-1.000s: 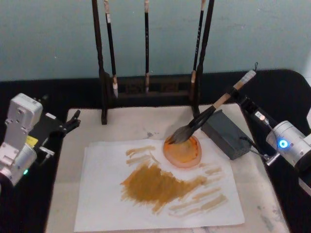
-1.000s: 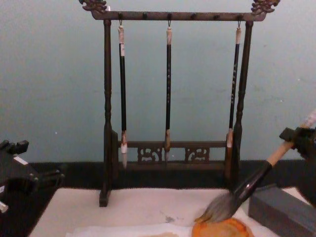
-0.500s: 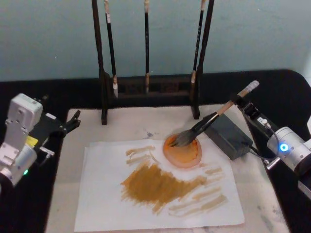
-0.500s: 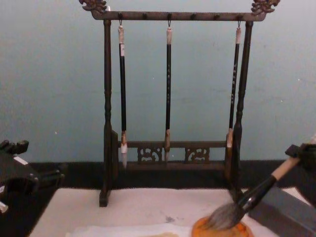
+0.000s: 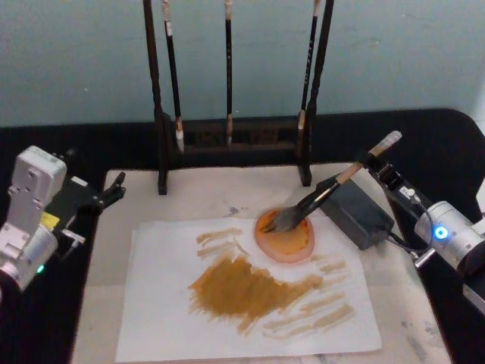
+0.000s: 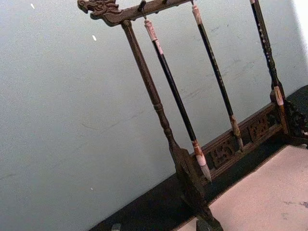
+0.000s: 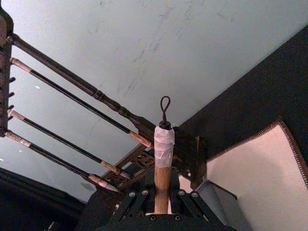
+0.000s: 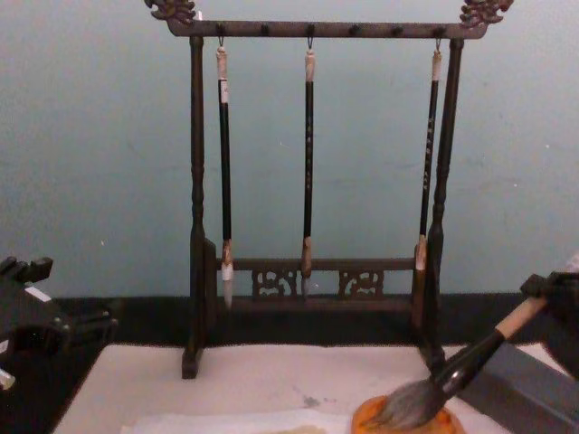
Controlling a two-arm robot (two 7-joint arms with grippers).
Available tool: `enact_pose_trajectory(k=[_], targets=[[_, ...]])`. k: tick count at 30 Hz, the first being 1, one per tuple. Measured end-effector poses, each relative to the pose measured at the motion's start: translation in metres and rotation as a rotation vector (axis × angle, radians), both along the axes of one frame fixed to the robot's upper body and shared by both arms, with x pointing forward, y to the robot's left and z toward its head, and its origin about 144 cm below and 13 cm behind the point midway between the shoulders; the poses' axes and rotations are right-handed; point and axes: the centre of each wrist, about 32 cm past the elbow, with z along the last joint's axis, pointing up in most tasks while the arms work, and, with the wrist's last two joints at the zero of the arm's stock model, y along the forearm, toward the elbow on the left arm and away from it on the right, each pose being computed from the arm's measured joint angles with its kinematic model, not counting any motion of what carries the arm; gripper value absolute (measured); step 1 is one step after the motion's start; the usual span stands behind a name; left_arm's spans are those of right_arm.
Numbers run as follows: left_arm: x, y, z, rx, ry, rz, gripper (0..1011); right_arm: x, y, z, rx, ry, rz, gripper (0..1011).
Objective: Pick up the brush from the inkstone, write on the paper, then place the brush back to its original position.
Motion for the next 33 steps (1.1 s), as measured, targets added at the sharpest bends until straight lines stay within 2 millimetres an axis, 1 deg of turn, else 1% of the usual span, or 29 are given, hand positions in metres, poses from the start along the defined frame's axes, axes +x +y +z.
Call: enact_pose_trajectory(k=[26, 27, 28, 31, 33], targets=[[0.0, 0.0, 0.0, 0.0, 0.0, 0.0, 1010, -0.0011, 0.0016, -0.0024, -0.005, 0.014, -0.011, 179], [0.0, 0.0, 0.0, 0.0, 0.0, 0.0, 1010, -0.0011, 0.0016, -0.0024, -0.005, 0.014, -0.011, 197], [0.0, 0.0, 0.0, 0.0, 0.0, 0.0, 1010, -0.0011, 0.0016, -0.0024, -0.005, 0.014, -0.01, 242], [0.0, 0.0, 0.0, 0.0, 0.0, 0.0, 1010, -0.0011, 0.0017, -0.0024, -0.004, 0.013, -0.01, 326], [0.0, 0.0, 0.0, 0.0, 0.0, 0.0, 1010, -0.0011, 0.0017, -0.0023, -0.004, 0.013, -0.01, 368]])
